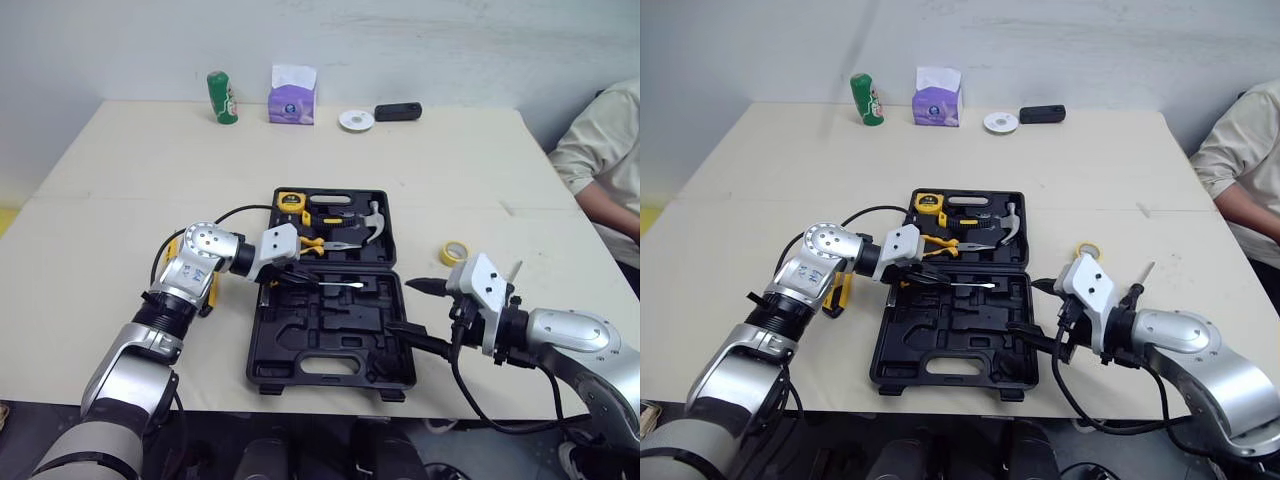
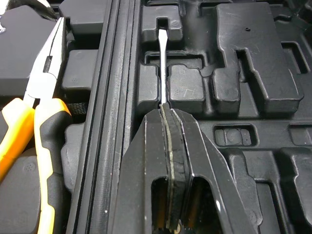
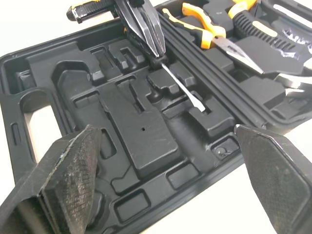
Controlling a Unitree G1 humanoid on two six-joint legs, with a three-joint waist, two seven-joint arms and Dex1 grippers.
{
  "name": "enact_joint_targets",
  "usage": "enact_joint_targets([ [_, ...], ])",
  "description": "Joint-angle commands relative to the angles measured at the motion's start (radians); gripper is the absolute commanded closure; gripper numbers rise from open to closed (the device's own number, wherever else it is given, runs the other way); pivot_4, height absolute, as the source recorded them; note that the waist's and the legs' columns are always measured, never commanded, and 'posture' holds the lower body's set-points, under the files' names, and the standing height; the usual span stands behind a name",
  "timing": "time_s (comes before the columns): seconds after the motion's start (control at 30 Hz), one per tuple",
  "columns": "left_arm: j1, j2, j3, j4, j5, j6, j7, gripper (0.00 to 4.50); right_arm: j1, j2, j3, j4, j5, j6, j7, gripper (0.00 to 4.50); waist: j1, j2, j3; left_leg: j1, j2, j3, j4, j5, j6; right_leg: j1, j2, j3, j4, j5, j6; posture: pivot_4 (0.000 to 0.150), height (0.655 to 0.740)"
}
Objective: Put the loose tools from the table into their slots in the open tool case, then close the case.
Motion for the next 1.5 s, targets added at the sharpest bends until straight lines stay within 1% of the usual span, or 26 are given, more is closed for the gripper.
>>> enact_joint_targets([
  [0.03,0.055,0.014,-0.058,0.076,0.095,0.033,0.03,4.48,-0.008,0.005,-0.007,-0.026,-0.005,-0.018,-0.005,0.0,0.0,0.0,0.0,0.0,0.0,0.0,0.0,0.0,0.0,0.0,0.0,0.0,0.0,0.0,0.0,0.15,0.7278],
  [0.1,0.059,0.006,-0.023,0.056,0.059,0.034,0.039,4.48,-0.008,0.004,-0.007,-0.023,-0.013,-0.022,-0.006,0.0,0.0,0.0,0.0,0.0,0.0,0.0,0.0,0.0,0.0,0.0,0.0,0.0,0.0,0.0,0.0,0.15,0.7278],
  [0.17,0.069,0.0,0.032,0.005,-0.011,0.081,0.028,4.48,-0.005,0.009,-0.022,-0.012,-0.024,-0.03,-0.018,0.0,0.0,0.0,0.0,0.0,0.0,0.0,0.0,0.0,0.0,0.0,0.0,0.0,0.0,0.0,0.0,0.15,0.7278],
  [0.23,0.107,0.014,0.107,-0.091,-0.104,0.126,-0.001,4.48,0.011,0.013,-0.065,-0.003,-0.014,-0.032,-0.026,0.0,-0.003,0.0,0.001,-0.001,0.0,0.0,0.0,0.0,0.0,-0.001,0.0,0.0,0.0,0.0,0.0,0.15,0.7278],
  [0.33,0.191,0.062,0.206,-0.248,-0.223,0.26,-0.014,4.48,0.057,0.011,-0.145,-0.002,0.006,-0.034,-0.017,0.0,-0.006,0.001,0.003,-0.004,0.0,0.0,0.0,0.0,0.0,-0.004,0.0,0.0,-0.001,0.0,0.0,0.15,0.7278],
  [0.37,0.24,0.095,0.245,-0.323,-0.275,0.329,-0.022,4.18,0.079,0.011,-0.178,0.001,0.008,-0.042,-0.01,0.0,-0.009,0.001,0.004,-0.004,0.001,0.0,0.0,0.0,-0.001,-0.004,0.0,0.0,-0.001,0.0,0.0,0.15,0.7278],
  [0.4,0.291,0.126,0.287,-0.396,-0.318,0.386,-0.011,3.77,0.101,0.011,-0.211,0.004,0.011,-0.049,-0.004,0.0,-0.011,0.002,0.005,-0.005,0.001,0.0,-0.001,0.0,-0.001,-0.004,0.002,0.0,0.0,0.0,0.0,0.15,0.7278],
  [0.47,0.407,0.18,0.397,-0.53,-0.395,0.494,0.041,3.04,0.149,0.015,-0.288,0.022,0.031,-0.053,0.01,0.0,-0.016,0.002,0.007,-0.005,0.002,0.0,-0.001,0.0,-0.001,-0.004,0.002,0.0,0.0,0.0,0.0,0.15,0.7278],
  [0.5,0.461,0.199,0.452,-0.58,-0.42,0.528,0.072,2.59,0.174,0.015,-0.324,0.034,0.038,-0.055,0.021,0.0,-0.018,0.002,0.009,-0.005,0.002,0.0,-0.001,0.0,-0.001,-0.004,0.002,0.0,0.0,0.0,0.0,0.15,0.7278],
  [0.53,0.529,0.222,0.537,-0.62,-0.443,0.564,0.112,2.16,0.211,0.008,-0.378,0.062,0.034,-0.058,0.037,0.0,-0.019,0.002,0.009,-0.005,0.002,0.0,-0.002,0.0,-0.001,-0.003,0.002,0.0,-0.004,0.0,0.0,0.15,0.7278],
  [0.57,0.59,0.24,0.609,-0.643,-0.452,0.579,0.145,1.66,0.244,0.0,-0.425,0.09,0.026,-0.063,0.053,0.0,-0.019,0.002,0.01,-0.004,0.002,0.0,-0.002,-0.001,0.0,-0.003,0.001,0.0,-0.006,0.0,0.0,0.15,0.7278],
  [0.6,0.634,0.249,0.655,-0.664,-0.461,0.591,0.173,1.27,0.27,-0.005,-0.458,0.11,0.021,-0.071,0.067,0.0,-0.017,0.002,0.01,-0.004,0.002,0.0,-0.002,-0.002,0.0,-0.002,0.001,0.0,-0.006,0.0,0.0,0.15,0.7278],
  [0.67,0.726,0.269,0.766,-0.64,-0.442,0.574,0.23,0.26,0.319,-0.025,-0.542,0.195,-0.006,-0.099,0.103,0.0,-0.011,0.002,0.01,-0.003,0.001,0.0,-0.003,-0.003,0.0,-0.002,0.001,0.0,-0.006,0.0,0.0,0.15,0.7278],
  [0.7,0.761,0.277,0.816,-0.625,-0.435,0.568,0.257,0.13,0.338,-0.035,-0.577,0.239,-0.02,-0.116,0.12,0.0,-0.007,0.003,0.01,-0.003,0.001,0.0,-0.003,-0.004,0.0,-0.002,0.0,0.0,-0.006,0.0,0.0,0.15,0.7278],
  [0.77,0.804,0.288,0.882,-0.598,-0.437,0.572,0.296,0.13,0.356,-0.047,-0.621,0.307,-0.032,-0.139,0.143,0.0,-0.001,0.003,0.01,-0.003,0.001,0.0,-0.004,-0.006,0.0,-0.003,0.0,0.001,-0.007,0.0,0.0,0.15,0.7278],
  [0.83,0.828,0.323,0.953,-0.492,-0.43,0.565,0.313,0.13,0.353,-0.062,-0.672,0.41,-0.046,-0.162,0.152,0.0,0.001,0.003,0.01,-0.003,0.001,0.0,-0.005,-0.009,0.002,-0.003,0.0,0.001,-0.008,0.0,0.0,0.15,0.7278],
  [0.9,0.836,0.354,0.987,-0.401,-0.414,0.53,0.323,0.13,0.355,-0.076,-0.696,0.486,-0.073,-0.199,0.162,0.0,0.001,0.003,0.01,-0.003,0.001,0.0,-0.007,-0.008,0.001,-0.005,0.0,0.001,-0.008,-0.001,-0.001,0.15,0.7278],
  [1.0,0.818,0.399,1.007,-0.28,-0.391,0.476,0.342,0.13,0.361,-0.088,-0.718,0.587,-0.11,-0.264,0.175,0.0,0.001,0.003,0.01,-0.003,0.001,0.0,-0.011,-0.007,-0.001,-0.006,0.0,0.001,-0.009,-0.001,-0.002,0.15,0.7278],
  [1.07,0.794,0.426,1.005,-0.214,-0.387,0.451,0.35,0.13,0.358,-0.088,-0.736,0.66,-0.12,-0.301,0.178,0.0,0.001,0.003,0.01,-0.002,0.001,0.001,-0.014,-0.006,-0.006,-0.006,0.0,0.001,-0.01,-0.001,-0.002,0.15,0.7278],
  [1.2,0.754,0.447,0.974,-0.155,-0.381,0.409,0.345,0.13,0.364,-0.071,-0.747,0.744,-0.142,-0.369,0.167,0.0,-0.001,0.004,0.011,-0.003,0.001,0.001,-0.015,-0.005,-0.01,-0.007,0.0,0.001,-0.01,-0.001,-0.002,0.15,0.7278],
  [1.3,0.715,0.442,0.942,-0.158,-0.389,0.399,0.343,0.13,0.36,-0.051,-0.733,0.745,-0.151,-0.398,0.146,0.0,-0.001,0.005,0.011,-0.002,0.001,0.001,-0.015,-0.005,-0.011,-0.007,0.0,0.001,-0.01,-0.001,-0.002,0.15,0.7278],
  [1.37,0.699,0.435,0.904,-0.194,-0.387,0.392,0.331,0.13,0.359,-0.029,-0.72,0.694,-0.15,-0.387,0.116,0.0,-0.002,0.006,0.012,-0.002,0.001,0.002,-0.015,-0.005,-0.011,-0.007,0.0,0.001,-0.01,-0.001,-0.002,0.15,0.7278],
  [1.5,0.669,0.426,0.824,-0.347,-0.441,0.455,0.288,0.13,0.387,0.032,-0.673,0.482,-0.13,-0.318,0.048,0.0,-0.003,0.008,0.013,-0.002,0.001,0.002,-0.016,-0.005,-0.013,-0.008,0.0,0.002,-0.009,-0.001,-0.002,0.15,0.7278],
])
